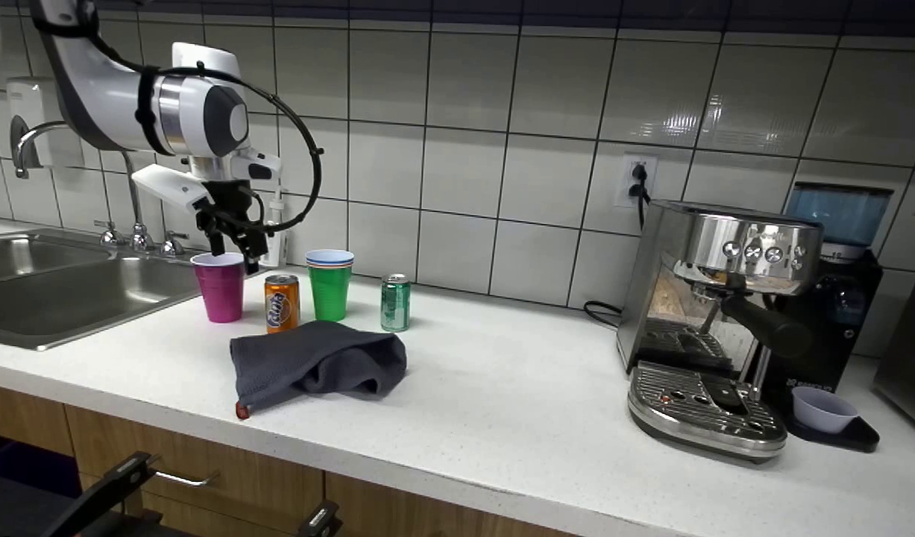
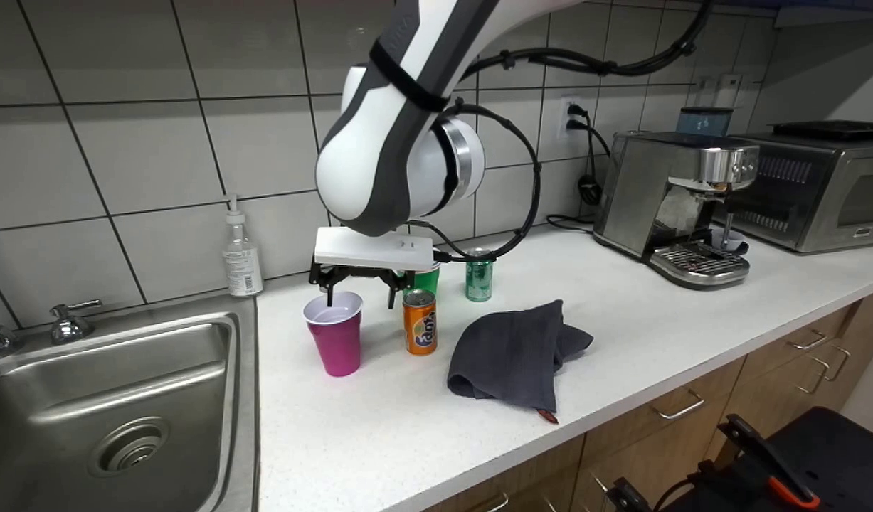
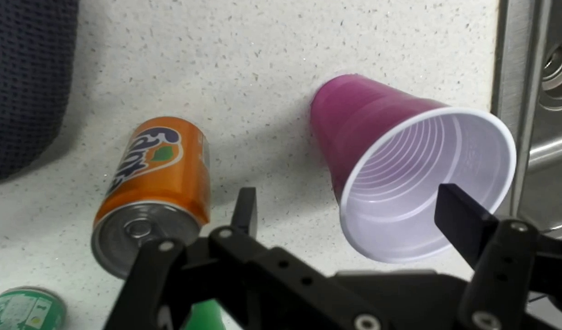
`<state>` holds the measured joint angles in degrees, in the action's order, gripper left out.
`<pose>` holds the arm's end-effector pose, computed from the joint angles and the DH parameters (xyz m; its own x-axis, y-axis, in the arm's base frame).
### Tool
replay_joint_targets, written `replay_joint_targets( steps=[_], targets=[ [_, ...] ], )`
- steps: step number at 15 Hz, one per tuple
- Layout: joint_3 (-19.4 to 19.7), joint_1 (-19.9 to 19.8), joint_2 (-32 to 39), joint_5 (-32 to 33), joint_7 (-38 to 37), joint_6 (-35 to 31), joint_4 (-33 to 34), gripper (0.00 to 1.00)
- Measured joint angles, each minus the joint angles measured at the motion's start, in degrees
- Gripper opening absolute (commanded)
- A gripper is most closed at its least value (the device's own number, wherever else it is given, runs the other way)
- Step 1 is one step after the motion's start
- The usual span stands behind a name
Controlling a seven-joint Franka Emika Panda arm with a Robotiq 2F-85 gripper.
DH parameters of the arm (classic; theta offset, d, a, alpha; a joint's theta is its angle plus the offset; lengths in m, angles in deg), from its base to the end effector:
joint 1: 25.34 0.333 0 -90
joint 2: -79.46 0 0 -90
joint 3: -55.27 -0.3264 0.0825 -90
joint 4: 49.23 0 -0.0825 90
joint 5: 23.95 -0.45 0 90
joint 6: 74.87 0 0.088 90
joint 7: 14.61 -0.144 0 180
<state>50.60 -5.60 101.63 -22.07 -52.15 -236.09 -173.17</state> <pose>0.5832 0.2676 0.1614 0.9545 -0.2207 0.2005 -0.1881 -0.9674 -0.1697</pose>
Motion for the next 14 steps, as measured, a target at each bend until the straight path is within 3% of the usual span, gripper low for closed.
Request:
replay_joint_targets(
  steps=[11,12,13,14],
  targets=[
    [3.3,3.9,3.0,0.3,-0.1,1.8,3.1,1.00],
    [3.5,4.1,3.2,0.4,-0.1,2.1,3.4,0.75],
    [3.7,4.4,3.4,0.4,-0.1,2.2,3.6,0.74],
    [3.9,4.6,3.6,0.4,-0.1,2.2,3.8,0.66]
  ],
)
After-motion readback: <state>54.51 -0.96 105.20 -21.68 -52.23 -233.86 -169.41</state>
